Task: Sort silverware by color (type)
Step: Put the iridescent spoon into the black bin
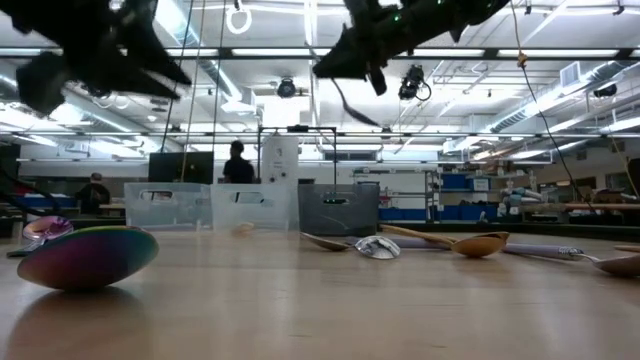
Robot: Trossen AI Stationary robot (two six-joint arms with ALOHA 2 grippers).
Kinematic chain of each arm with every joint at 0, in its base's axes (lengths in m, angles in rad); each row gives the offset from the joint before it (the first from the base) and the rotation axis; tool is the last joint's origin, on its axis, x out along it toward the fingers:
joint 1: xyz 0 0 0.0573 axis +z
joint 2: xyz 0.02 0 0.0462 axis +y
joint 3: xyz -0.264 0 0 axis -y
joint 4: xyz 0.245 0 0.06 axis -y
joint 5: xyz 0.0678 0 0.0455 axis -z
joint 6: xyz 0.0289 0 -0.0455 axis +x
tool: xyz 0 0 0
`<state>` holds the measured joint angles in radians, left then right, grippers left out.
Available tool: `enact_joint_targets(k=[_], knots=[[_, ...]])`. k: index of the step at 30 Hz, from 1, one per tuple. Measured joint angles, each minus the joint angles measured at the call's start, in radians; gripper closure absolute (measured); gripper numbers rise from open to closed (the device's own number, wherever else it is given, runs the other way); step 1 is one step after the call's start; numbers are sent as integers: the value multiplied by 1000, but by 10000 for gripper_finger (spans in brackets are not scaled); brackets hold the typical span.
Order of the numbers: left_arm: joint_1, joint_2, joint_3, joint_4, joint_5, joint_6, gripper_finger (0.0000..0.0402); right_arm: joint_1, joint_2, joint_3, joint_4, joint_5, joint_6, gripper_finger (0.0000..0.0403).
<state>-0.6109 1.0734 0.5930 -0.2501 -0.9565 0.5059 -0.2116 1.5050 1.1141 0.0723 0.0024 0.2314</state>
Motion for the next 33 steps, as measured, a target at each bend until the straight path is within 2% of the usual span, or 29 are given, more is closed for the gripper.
enact_joint_targets(k=[5, 11, 23, 28, 33], knots=[[0, -183, 0, 83, 16, -33, 290, -27, -55, 0, -8, -35, -37, 360], [4, -381, 0, 118, 27, -234, 290, -55, -76, 0, -33, -55, -102, 360], [90, -752, 0, -135, 35, -652, 290, -108, -9, 21, -29, -87, -102, 360], [133, -840, 1, -141, 196, -686, 290, -122, 26, 61, -29, -139, -137, 360], [150, -866, 1, -108, 364, -641, 290, -147, 59, 80, -33, -182, -170, 360]])
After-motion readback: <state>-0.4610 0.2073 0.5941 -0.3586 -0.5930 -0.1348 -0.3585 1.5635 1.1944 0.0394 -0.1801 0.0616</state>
